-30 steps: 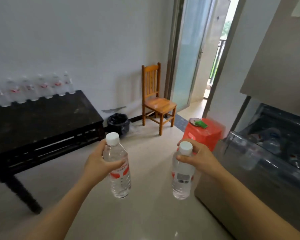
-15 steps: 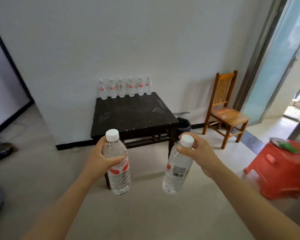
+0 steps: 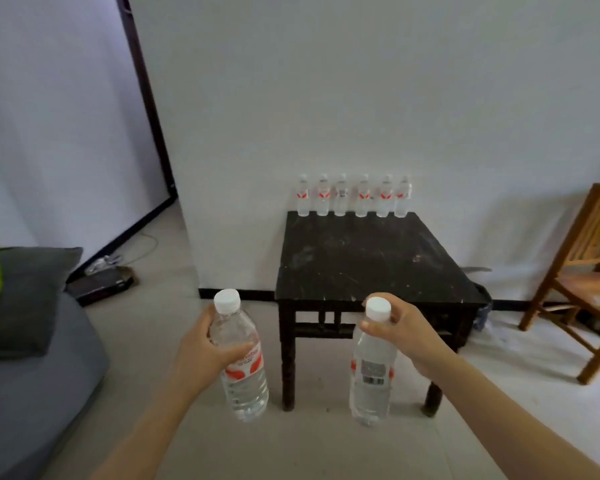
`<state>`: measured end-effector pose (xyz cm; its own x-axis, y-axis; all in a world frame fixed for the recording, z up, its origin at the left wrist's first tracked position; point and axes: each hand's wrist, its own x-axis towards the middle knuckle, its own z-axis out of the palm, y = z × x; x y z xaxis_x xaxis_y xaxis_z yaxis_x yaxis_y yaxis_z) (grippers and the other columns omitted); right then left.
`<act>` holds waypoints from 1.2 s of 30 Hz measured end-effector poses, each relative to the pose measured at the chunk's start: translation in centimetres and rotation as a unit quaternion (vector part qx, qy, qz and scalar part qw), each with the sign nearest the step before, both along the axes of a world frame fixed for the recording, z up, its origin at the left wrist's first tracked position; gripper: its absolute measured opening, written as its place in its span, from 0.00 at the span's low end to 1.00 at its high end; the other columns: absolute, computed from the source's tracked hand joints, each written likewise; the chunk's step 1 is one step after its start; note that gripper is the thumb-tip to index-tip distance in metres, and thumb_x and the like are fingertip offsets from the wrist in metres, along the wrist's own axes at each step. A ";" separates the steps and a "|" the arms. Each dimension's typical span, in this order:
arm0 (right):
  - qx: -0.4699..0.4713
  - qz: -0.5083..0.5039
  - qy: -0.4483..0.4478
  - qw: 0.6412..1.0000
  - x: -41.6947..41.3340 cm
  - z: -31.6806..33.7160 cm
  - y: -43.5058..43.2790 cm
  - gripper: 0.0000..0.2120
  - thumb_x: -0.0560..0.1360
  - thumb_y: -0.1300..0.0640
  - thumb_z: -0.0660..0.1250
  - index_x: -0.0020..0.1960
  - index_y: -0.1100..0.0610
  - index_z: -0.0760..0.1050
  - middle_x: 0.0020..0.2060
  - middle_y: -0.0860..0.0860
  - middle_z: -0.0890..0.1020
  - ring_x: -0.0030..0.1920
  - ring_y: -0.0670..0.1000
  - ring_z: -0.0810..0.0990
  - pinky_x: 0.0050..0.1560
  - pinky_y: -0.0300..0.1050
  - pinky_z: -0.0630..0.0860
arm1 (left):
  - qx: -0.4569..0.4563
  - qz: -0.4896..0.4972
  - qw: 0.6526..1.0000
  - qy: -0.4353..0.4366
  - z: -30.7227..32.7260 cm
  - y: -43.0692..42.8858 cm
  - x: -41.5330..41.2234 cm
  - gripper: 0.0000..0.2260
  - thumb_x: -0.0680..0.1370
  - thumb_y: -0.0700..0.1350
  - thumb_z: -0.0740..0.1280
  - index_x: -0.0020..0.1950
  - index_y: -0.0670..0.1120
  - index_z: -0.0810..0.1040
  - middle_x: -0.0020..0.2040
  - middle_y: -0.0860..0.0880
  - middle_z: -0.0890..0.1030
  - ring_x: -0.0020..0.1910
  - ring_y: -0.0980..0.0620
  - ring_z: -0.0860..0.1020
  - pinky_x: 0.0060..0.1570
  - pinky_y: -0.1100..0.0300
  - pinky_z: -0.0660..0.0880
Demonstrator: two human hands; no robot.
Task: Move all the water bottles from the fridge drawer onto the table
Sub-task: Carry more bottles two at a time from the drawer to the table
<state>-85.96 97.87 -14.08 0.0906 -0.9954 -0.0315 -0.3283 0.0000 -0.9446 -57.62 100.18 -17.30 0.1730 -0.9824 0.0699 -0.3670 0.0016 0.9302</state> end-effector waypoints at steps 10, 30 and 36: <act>-0.023 0.128 0.019 0.991 13.5 0.7 -16.9 0.16 0.70 0.61 0.71 0.56 0.54 0.73 0.48 0.47 0.77 0.50 0.47 0.75 0.54 0.46 0.70 | -0.032 0.137 0.990 0.014 1.6 -9.7 12.6 0.25 0.64 0.39 0.78 0.57 0.50 0.73 0.47 0.52 0.81 0.45 0.54 0.80 0.42 0.62 0.76; -0.002 -0.124 -0.064 0.990 34.4 -0.8 -39.7 0.15 0.71 0.63 0.69 0.55 0.53 0.73 0.52 0.53 0.78 0.56 0.54 0.76 0.60 0.54 0.73 | -0.017 -0.038 0.999 -0.001 -1.7 -42.9 35.8 0.28 0.51 0.61 0.73 0.48 0.68 0.70 0.51 0.54 0.80 0.50 0.50 0.80 0.53 0.45 0.77; -0.002 -0.129 -0.008 0.992 32.6 -2.3 -47.1 0.14 0.71 0.63 0.70 0.49 0.46 0.72 0.49 0.50 0.79 0.52 0.50 0.77 0.52 0.46 0.73 | -0.026 -0.114 0.992 0.046 -3.0 -53.6 33.2 0.28 0.51 0.58 0.74 0.49 0.62 0.72 0.48 0.53 0.81 0.47 0.52 0.81 0.49 0.52 0.78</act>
<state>-53.34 50.77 -16.40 -0.1668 -0.9856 -0.0289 -0.3027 0.0791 -0.9498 -24.45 46.57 -20.27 -0.0446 -0.9924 0.1151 -0.2644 0.1228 0.9566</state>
